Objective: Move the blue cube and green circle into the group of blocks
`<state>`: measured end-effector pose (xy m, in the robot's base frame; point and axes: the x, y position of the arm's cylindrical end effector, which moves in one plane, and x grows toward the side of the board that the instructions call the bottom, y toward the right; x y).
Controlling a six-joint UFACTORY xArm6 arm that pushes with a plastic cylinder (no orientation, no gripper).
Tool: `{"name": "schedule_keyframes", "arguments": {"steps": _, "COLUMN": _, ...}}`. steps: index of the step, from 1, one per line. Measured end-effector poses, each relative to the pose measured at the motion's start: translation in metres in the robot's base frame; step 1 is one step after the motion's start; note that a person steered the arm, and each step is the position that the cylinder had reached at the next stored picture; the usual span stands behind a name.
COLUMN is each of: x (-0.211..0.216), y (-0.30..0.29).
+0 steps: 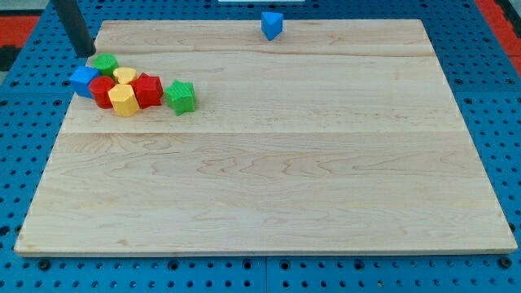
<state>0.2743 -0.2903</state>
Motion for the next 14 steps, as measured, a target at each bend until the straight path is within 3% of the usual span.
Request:
{"name": "schedule_keyframes", "arguments": {"steps": 2, "x": 0.004, "y": 0.000}}
{"name": "schedule_keyframes", "arguments": {"steps": 5, "x": 0.047, "y": -0.004}}
{"name": "schedule_keyframes", "arguments": {"steps": 8, "x": 0.053, "y": -0.014}}
{"name": "schedule_keyframes", "arguments": {"steps": 12, "x": 0.067, "y": 0.019}}
{"name": "schedule_keyframes", "arguments": {"steps": 13, "x": 0.048, "y": -0.014}}
{"name": "schedule_keyframes", "arguments": {"steps": 14, "x": 0.013, "y": -0.002}}
